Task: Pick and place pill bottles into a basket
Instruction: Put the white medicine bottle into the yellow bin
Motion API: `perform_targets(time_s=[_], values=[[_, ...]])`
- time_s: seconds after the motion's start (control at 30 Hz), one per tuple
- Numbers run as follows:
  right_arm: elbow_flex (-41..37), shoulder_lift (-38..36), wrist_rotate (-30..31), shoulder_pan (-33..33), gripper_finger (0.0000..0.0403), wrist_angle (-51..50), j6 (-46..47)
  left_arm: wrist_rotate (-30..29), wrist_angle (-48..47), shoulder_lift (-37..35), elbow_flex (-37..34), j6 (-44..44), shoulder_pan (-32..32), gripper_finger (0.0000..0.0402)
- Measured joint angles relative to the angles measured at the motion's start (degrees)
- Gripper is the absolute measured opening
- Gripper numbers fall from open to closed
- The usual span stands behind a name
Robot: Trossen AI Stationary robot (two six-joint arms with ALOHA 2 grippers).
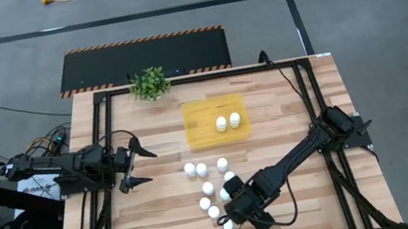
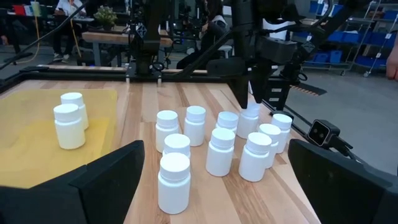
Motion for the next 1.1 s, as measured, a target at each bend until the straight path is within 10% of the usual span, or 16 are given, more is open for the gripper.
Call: perform_targets(time_s=[1.1], values=[[-0.5,0.0,1.4,0.0,0.024,0.8,-0.6,0.0,0.0,0.0,0.0,0.0,0.0,0.0386]])
